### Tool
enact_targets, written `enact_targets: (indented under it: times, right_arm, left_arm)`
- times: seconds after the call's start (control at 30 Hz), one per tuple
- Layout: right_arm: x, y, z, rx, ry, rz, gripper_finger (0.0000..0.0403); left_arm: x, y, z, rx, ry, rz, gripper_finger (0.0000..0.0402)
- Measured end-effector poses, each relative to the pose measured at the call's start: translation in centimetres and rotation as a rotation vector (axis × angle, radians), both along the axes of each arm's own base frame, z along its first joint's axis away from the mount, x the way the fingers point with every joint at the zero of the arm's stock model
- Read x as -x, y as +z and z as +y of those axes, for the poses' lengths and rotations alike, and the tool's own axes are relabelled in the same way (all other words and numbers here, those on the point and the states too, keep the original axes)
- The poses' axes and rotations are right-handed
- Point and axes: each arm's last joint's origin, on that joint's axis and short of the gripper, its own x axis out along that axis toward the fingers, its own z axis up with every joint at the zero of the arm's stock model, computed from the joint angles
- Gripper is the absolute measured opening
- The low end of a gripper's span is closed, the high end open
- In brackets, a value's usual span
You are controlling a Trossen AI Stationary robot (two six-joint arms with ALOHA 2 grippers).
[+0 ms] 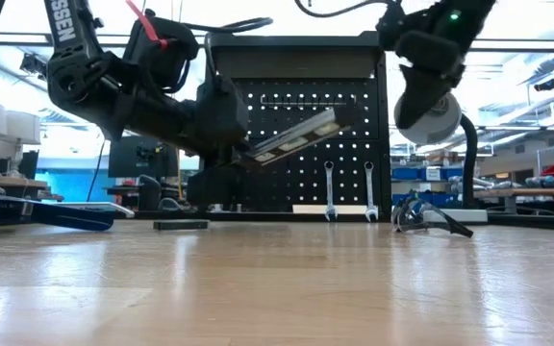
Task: Hang tools onto peg board
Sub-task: Unhang the spirit level from the peg board
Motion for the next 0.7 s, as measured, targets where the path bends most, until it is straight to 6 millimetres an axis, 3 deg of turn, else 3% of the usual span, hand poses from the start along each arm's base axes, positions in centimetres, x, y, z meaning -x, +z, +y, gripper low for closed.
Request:
enact_targets:
  times: [0.4,0.7]
  right_arm:
    - [0.8,-0.3,1.4,-0.011,0.009,0.048,0.0183]
    - [0.6,-0.2,1.4,-0.010,0.011,0.035,0.0183]
  left_arm:
    - [0.2,-0.8,-0.2,-0.066,-0.031,0.175,0.0053]
    - [0.1,-0.7,-1.3,-0.057,-0.065,0.147,0.0127]
